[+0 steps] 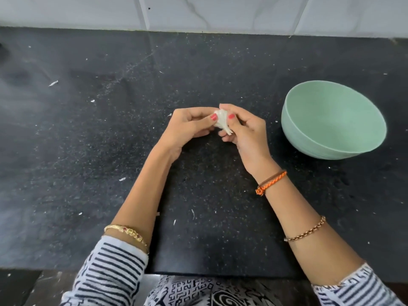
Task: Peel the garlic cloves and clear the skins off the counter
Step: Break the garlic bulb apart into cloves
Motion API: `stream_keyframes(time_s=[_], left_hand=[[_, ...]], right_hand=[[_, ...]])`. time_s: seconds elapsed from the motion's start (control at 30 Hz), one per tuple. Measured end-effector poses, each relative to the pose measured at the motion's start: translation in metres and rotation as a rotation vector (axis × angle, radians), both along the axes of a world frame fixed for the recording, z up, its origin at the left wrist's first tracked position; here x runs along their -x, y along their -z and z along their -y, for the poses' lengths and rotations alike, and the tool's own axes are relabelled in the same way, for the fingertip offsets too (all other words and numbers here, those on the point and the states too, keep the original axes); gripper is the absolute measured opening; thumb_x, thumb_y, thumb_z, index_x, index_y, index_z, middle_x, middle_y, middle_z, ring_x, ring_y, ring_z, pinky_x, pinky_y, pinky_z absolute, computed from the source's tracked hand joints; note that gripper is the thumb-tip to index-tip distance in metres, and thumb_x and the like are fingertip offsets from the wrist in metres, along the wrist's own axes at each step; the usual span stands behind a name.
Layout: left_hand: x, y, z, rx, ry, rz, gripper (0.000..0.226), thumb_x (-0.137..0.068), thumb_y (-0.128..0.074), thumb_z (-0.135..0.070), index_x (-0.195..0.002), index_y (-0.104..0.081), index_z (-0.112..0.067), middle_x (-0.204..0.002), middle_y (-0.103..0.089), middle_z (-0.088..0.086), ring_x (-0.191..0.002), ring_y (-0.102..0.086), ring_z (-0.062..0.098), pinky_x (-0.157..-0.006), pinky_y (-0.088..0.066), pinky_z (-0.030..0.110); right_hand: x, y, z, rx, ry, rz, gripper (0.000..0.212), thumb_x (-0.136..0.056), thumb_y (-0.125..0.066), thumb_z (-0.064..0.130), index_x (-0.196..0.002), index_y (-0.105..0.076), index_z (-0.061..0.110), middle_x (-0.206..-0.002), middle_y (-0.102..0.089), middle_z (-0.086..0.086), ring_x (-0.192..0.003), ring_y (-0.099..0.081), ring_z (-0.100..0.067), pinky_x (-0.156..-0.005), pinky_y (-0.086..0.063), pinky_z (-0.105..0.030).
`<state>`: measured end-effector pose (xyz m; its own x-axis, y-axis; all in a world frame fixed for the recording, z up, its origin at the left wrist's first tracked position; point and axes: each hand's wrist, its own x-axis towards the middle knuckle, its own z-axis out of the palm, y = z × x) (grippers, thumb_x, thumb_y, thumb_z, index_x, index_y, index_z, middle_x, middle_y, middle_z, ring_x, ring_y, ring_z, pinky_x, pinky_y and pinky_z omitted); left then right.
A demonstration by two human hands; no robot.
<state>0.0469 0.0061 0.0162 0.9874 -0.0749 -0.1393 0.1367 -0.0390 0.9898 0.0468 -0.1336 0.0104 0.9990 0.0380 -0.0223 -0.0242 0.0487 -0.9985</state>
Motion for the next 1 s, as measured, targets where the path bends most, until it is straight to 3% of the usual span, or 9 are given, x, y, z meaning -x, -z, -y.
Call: stream_keyframes(time_s=[0.13, 0.27, 0.37, 0.5, 0.6, 0.7, 0.87, 0.97, 1.0], left_hand=[[-0.002, -0.002, 0.000, 0.024, 0.054, -0.013, 0.023, -0.085, -0.061, -0.002, -0.102, -0.066, -0.016, -0.084, -0.072, -0.008, -0.082, -0.066, 0.003, -0.070, -0.050, 0.014], [-0.003, -0.005, 0.005, 0.107, 0.046, -0.060, 0.017, -0.077, -0.064, -0.018, -0.093, -0.069, -0.016, -0.076, -0.072, -0.005, -0.072, -0.066, 0.006, -0.064, -0.052, 0.015], [-0.003, -0.008, 0.004, 0.159, 0.038, -0.084, 0.021, -0.068, -0.064, -0.023, -0.087, -0.069, -0.015, -0.070, -0.071, -0.003, -0.062, -0.066, 0.006, -0.055, -0.051, 0.012], [-0.002, -0.009, 0.002, 0.122, 0.086, -0.088, 0.025, -0.067, -0.066, -0.023, -0.090, -0.069, -0.015, -0.072, -0.071, -0.003, -0.060, -0.064, 0.005, -0.056, -0.051, 0.013], [-0.004, -0.009, 0.003, 0.134, 0.052, -0.103, 0.017, -0.064, -0.068, -0.021, -0.081, -0.072, -0.017, -0.069, -0.070, -0.001, -0.056, -0.060, 0.005, -0.053, -0.050, 0.012], [-0.005, -0.009, 0.007, 0.231, 0.034, -0.166, 0.016, -0.066, -0.073, -0.014, -0.081, -0.072, -0.017, -0.065, -0.068, 0.001, -0.048, -0.056, 0.005, -0.047, -0.047, 0.012], [-0.006, -0.009, 0.012, 0.334, -0.032, -0.191, 0.016, -0.079, -0.062, -0.012, -0.093, -0.067, -0.014, -0.065, -0.067, 0.001, -0.044, -0.052, 0.004, -0.045, -0.046, 0.011], [-0.008, -0.013, 0.007, 0.650, -0.148, -0.172, 0.015, -0.085, -0.055, -0.012, -0.095, -0.064, -0.009, -0.067, -0.066, 0.004, -0.042, -0.050, 0.004, -0.041, -0.043, 0.010], [-0.009, -0.013, 0.004, 0.671, -0.190, -0.151, 0.014, -0.087, -0.053, -0.013, -0.095, -0.064, -0.009, -0.068, -0.066, 0.004, -0.044, -0.050, 0.004, -0.042, -0.044, 0.010]], right_hand=[[-0.004, -0.005, 0.002, -0.004, 0.097, -0.078, 0.017, -0.092, -0.052, 0.001, -0.099, -0.066, 0.008, -0.075, -0.065, -0.002, -0.048, -0.059, -0.003, -0.047, -0.046, -0.013], [-0.005, -0.003, 0.000, 0.010, 0.232, -0.064, 0.016, -0.089, -0.056, 0.000, -0.083, -0.066, 0.010, -0.062, -0.063, 0.000, -0.042, -0.055, 0.000, -0.042, -0.044, -0.012], [-0.002, 0.003, -0.006, 0.029, 0.251, 0.003, 0.018, -0.089, -0.055, -0.003, -0.084, -0.066, 0.009, -0.063, -0.063, -0.001, -0.044, -0.056, -0.002, -0.042, -0.044, -0.013], [-0.002, 0.009, -0.005, 0.153, 0.258, 0.114, 0.014, -0.088, -0.056, -0.002, -0.093, -0.069, 0.000, -0.069, -0.065, -0.004, -0.049, -0.061, -0.003, -0.043, -0.046, -0.014], [-0.001, 0.011, -0.005, 0.220, 0.245, 0.195, 0.014, -0.088, -0.057, -0.002, -0.094, -0.069, 0.000, -0.070, -0.065, -0.001, -0.051, -0.062, -0.004, -0.043, -0.046, -0.014], [0.003, 0.011, -0.006, 0.207, 0.262, 0.227, 0.013, -0.088, -0.058, -0.001, -0.093, -0.069, 0.002, -0.068, -0.064, 0.005, -0.051, -0.063, -0.004, -0.043, -0.047, -0.015], [0.002, 0.012, -0.006, 0.185, 0.247, 0.129, 0.011, -0.088, -0.058, -0.001, -0.092, -0.067, 0.002, -0.066, -0.064, -0.001, -0.049, -0.062, -0.004, -0.043, -0.047, -0.016], [-0.001, 0.013, -0.002, 0.210, 0.213, 0.061, 0.011, -0.088, -0.058, 0.000, -0.092, -0.067, 0.001, -0.063, -0.062, 0.001, -0.049, -0.061, -0.002, -0.045, -0.049, -0.016], [-0.001, 0.012, -0.002, 0.235, 0.212, 0.086, 0.011, -0.088, -0.058, 0.001, -0.093, -0.068, 0.001, -0.064, -0.062, 0.001, -0.050, -0.061, -0.002, -0.046, -0.050, -0.016]])
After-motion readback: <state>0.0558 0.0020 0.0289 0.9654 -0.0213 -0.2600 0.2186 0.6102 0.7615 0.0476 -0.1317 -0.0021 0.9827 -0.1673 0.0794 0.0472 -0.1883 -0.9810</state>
